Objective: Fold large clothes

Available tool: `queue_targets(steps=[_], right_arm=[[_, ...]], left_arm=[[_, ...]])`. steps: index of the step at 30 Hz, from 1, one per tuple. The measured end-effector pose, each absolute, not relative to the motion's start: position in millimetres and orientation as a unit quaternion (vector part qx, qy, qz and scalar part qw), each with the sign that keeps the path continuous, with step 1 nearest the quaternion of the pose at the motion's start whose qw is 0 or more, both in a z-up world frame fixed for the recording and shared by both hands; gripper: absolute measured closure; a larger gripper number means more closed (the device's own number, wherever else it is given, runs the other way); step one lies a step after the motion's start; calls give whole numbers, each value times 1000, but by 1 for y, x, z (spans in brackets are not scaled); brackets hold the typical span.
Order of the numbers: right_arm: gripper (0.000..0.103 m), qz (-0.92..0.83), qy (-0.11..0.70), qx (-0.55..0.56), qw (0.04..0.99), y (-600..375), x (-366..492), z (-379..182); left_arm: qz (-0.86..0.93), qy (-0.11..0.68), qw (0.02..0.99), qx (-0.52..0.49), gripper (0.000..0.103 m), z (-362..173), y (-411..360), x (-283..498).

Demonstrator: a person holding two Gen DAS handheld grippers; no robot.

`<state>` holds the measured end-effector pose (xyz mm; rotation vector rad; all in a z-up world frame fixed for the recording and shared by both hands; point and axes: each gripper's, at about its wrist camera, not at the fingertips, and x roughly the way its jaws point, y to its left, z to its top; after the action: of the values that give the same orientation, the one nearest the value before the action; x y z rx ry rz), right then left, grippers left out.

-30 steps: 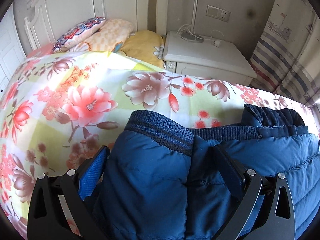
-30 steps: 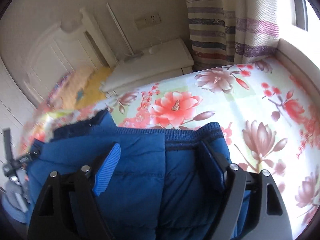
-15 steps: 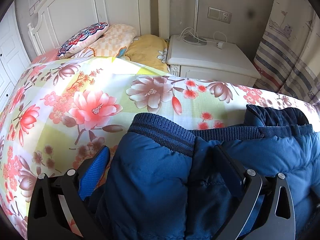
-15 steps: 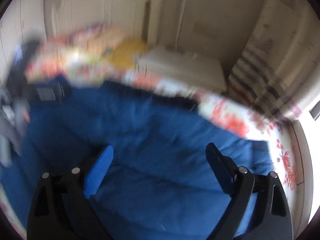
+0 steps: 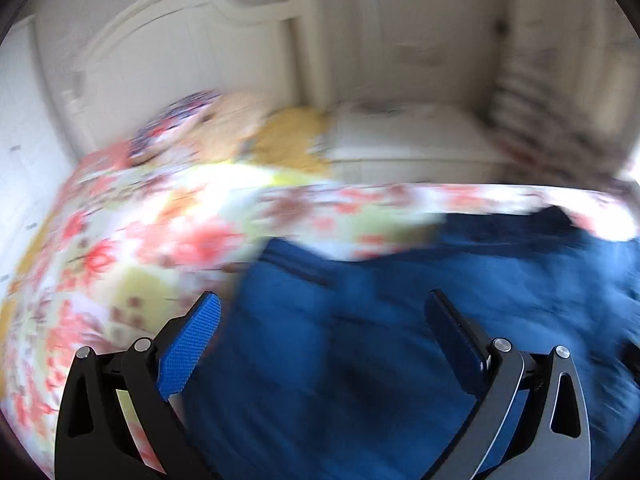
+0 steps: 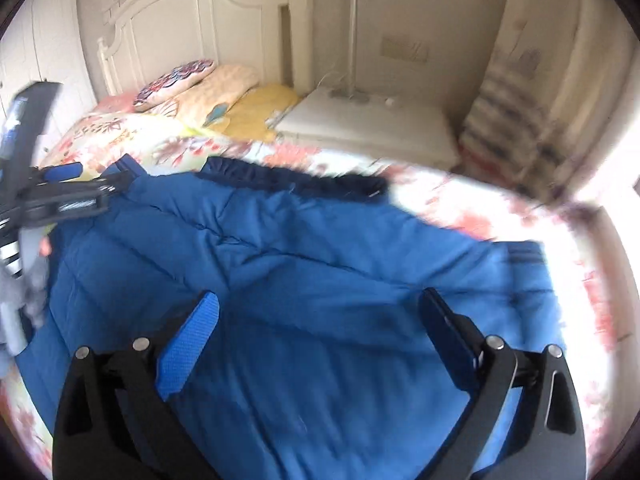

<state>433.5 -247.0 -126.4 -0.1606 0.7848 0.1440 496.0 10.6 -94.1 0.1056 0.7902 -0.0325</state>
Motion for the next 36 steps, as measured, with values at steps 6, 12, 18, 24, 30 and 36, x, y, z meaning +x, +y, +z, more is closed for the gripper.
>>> queue_targets(steps=[6, 12, 18, 24, 30, 36], right_arm=[[3, 42, 402, -97, 909, -268, 425, -158], [3, 64, 409, -32, 910, -293, 422, -152], [3, 16, 384, 46, 922, -353, 396, -145], [2, 27, 390, 78, 917, -363, 398, -167], [2, 52, 378, 123, 916, -376, 396, -172], [2, 48, 387, 123, 913, -376, 399, -171]], left_arm=[[-86, 409, 897, 142, 4, -121, -80, 467], [-91, 414, 900, 106, 4, -132, -65, 472], [-22, 372, 926, 60, 4, -113, 24, 454], [-44, 435, 893, -105, 4, -147, 99, 477], [-50, 427, 894, -127, 4, -151, 104, 475], [-35, 432, 892, -129, 4, -149, 106, 473]])
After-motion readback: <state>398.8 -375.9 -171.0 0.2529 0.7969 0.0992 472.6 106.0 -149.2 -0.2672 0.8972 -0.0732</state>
